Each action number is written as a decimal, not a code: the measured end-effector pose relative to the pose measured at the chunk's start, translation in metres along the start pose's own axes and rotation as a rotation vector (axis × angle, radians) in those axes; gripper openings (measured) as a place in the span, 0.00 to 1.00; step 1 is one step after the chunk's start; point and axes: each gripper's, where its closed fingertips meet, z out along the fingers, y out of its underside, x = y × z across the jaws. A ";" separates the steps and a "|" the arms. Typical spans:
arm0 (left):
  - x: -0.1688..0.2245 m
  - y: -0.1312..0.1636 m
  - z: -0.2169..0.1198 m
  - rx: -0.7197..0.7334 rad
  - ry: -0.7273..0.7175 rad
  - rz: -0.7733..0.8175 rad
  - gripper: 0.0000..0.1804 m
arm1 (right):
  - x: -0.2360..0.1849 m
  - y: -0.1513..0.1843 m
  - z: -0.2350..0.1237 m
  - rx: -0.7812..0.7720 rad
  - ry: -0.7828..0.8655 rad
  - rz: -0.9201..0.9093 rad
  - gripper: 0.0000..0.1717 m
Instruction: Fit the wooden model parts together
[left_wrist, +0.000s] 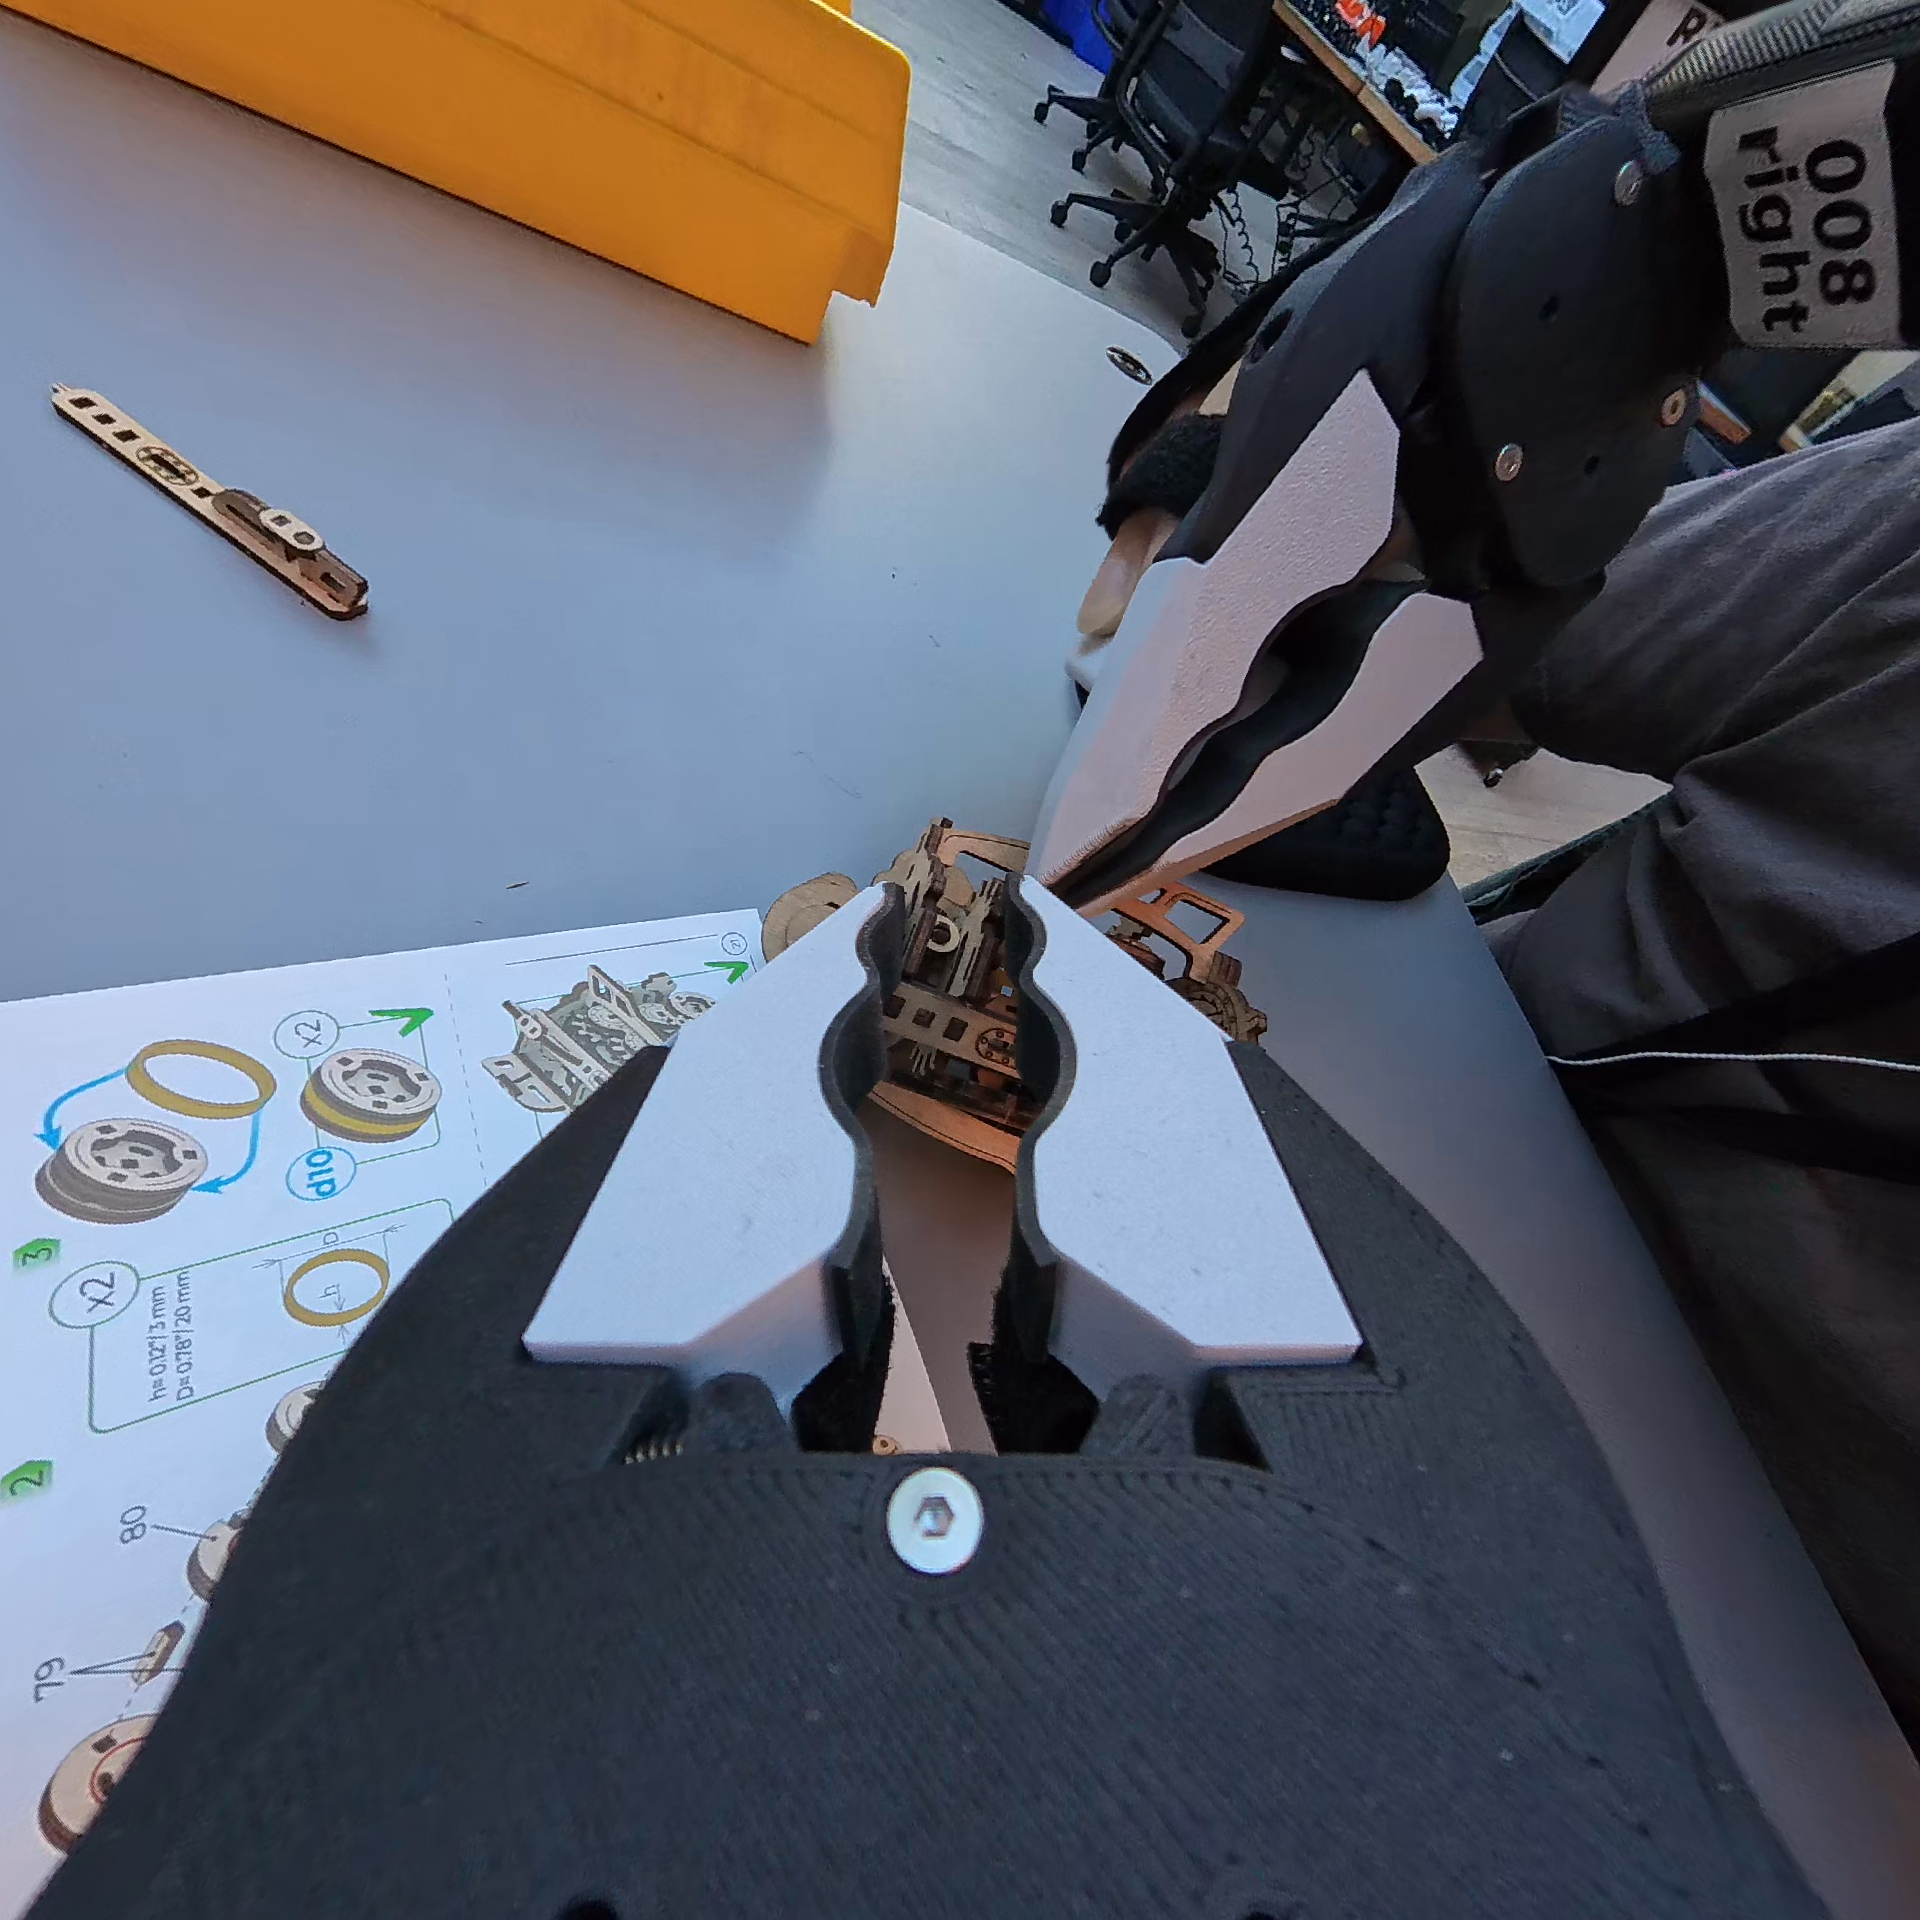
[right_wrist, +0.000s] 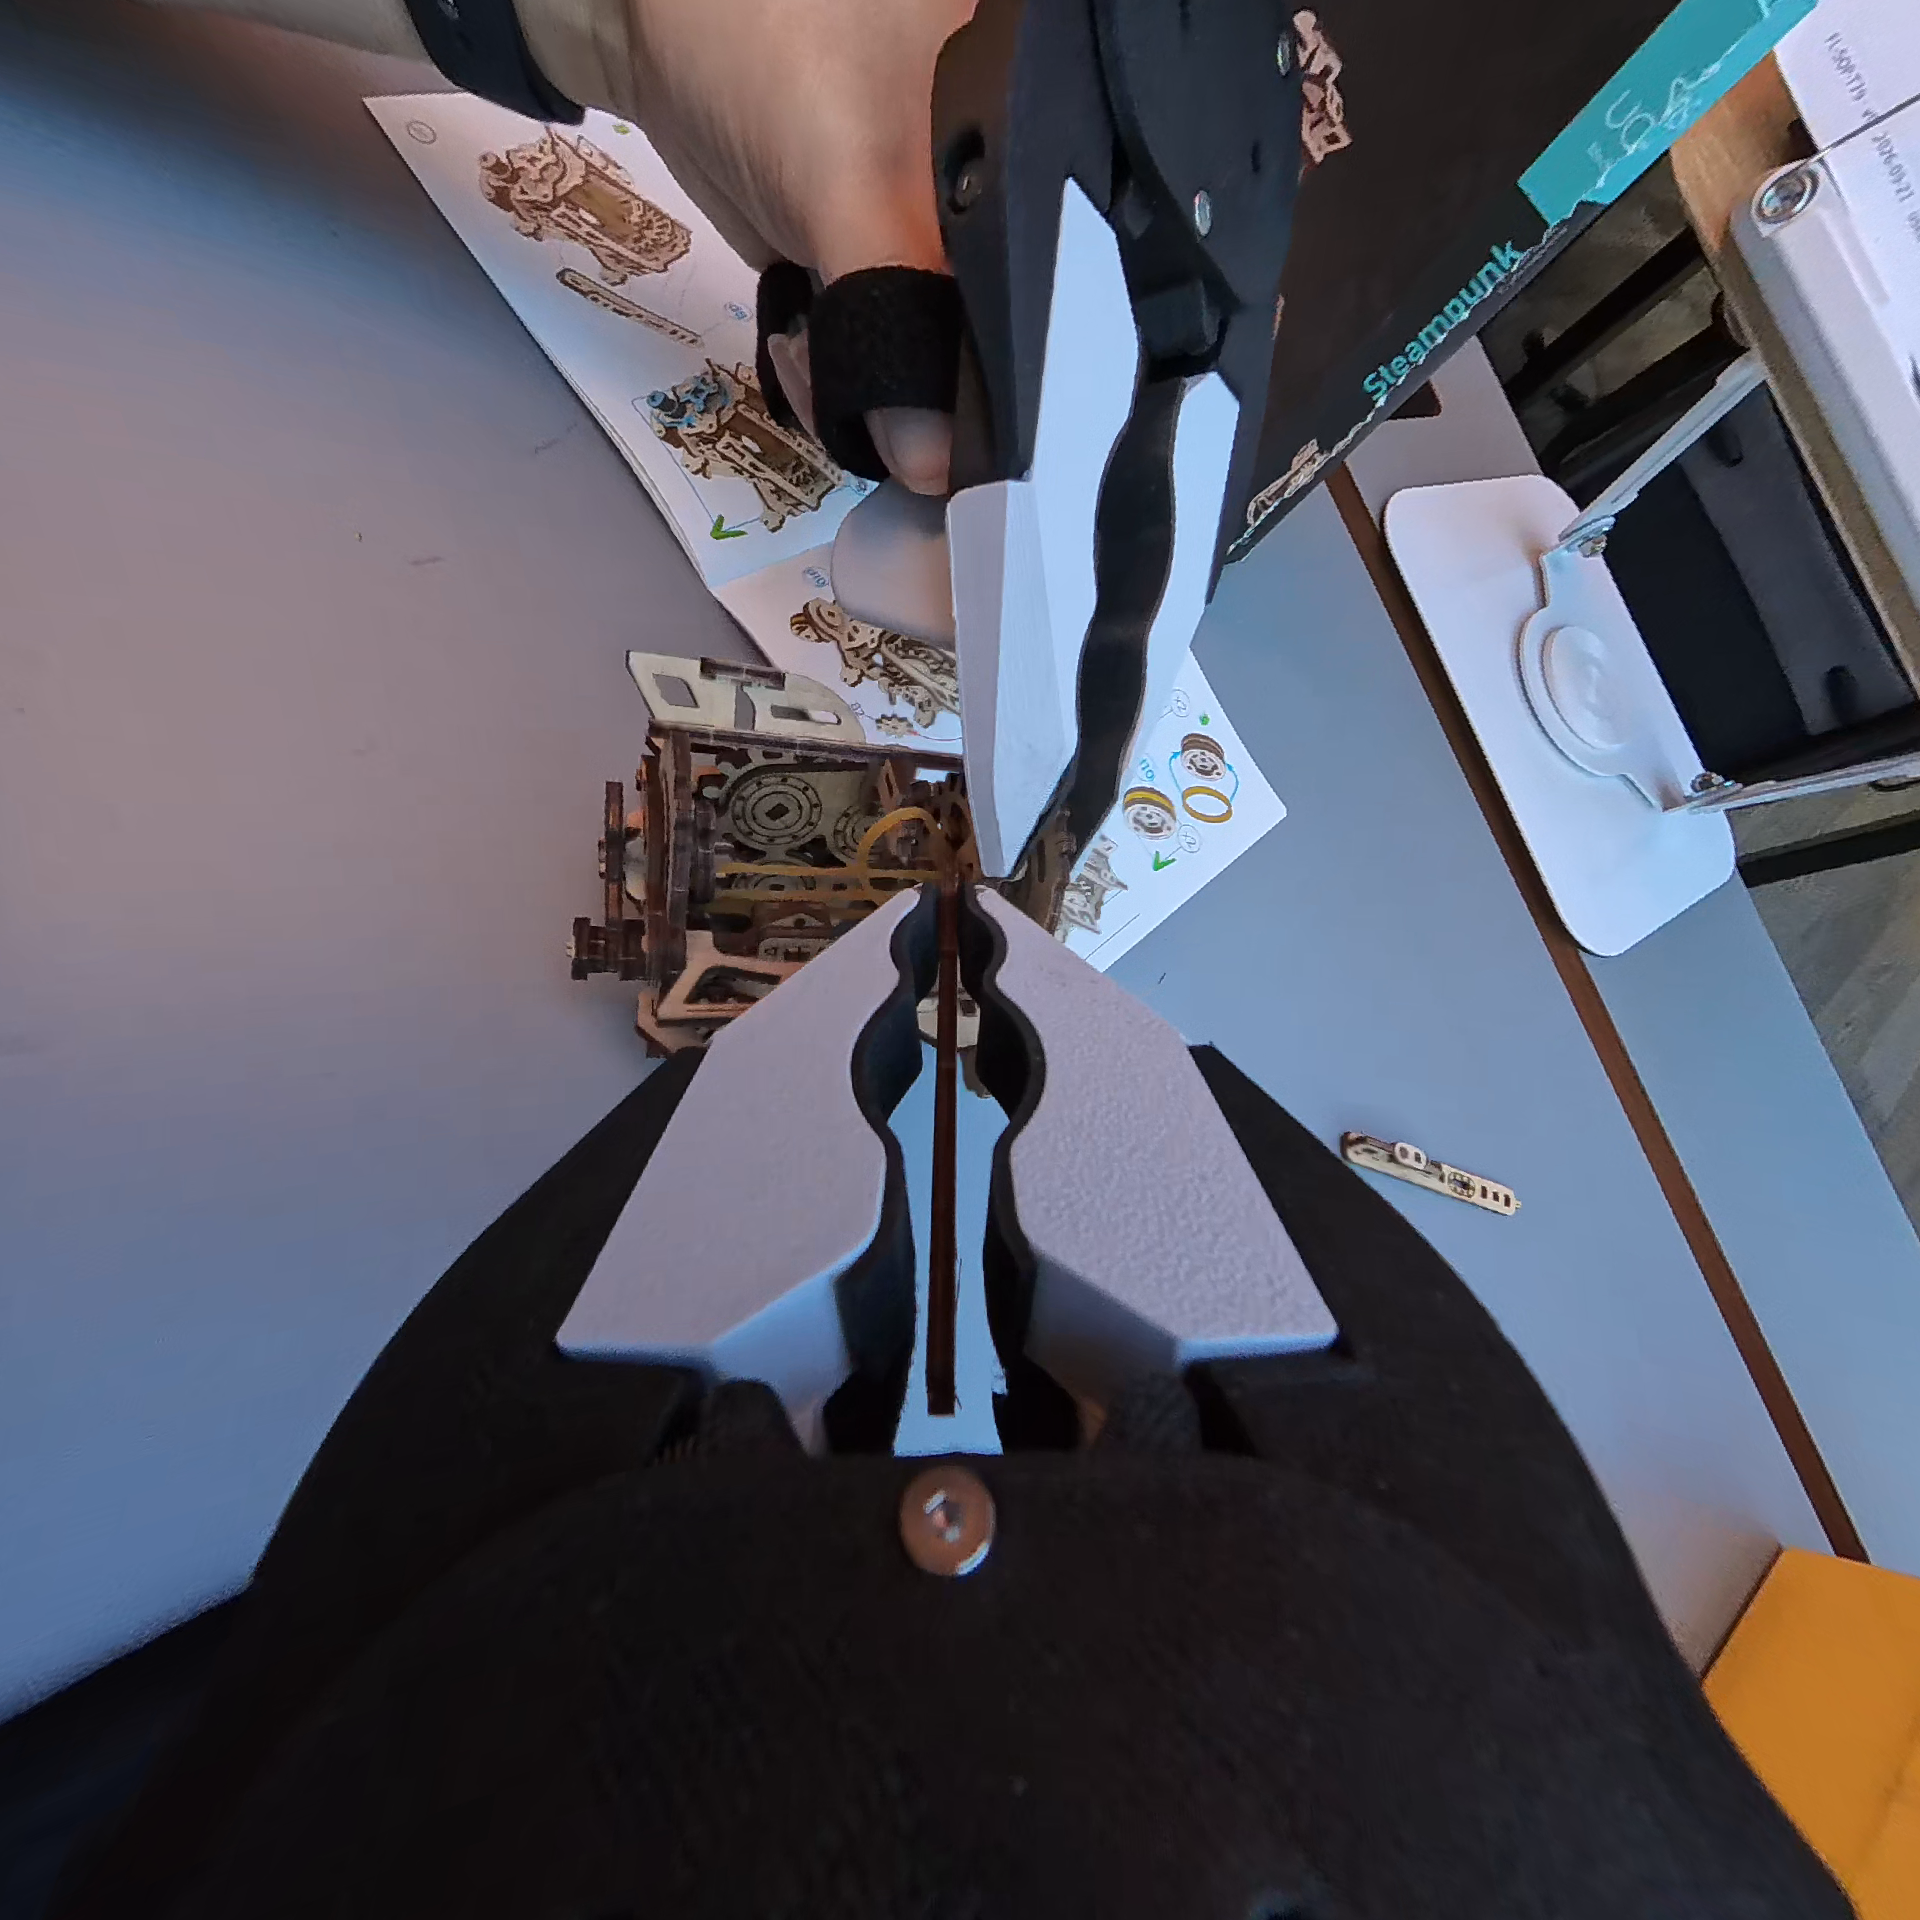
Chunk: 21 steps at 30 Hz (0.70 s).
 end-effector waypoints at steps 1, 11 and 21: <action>0.000 0.000 0.000 0.001 0.001 -0.001 0.09 | -0.001 0.000 0.000 -0.008 -0.011 0.007 0.00; 0.002 0.001 0.001 -0.003 0.015 -0.002 0.09 | -0.009 0.002 -0.004 0.005 -0.094 0.099 0.00; 0.002 0.001 0.001 -0.001 0.019 -0.004 0.09 | -0.014 -0.002 -0.014 0.037 -0.173 0.161 0.00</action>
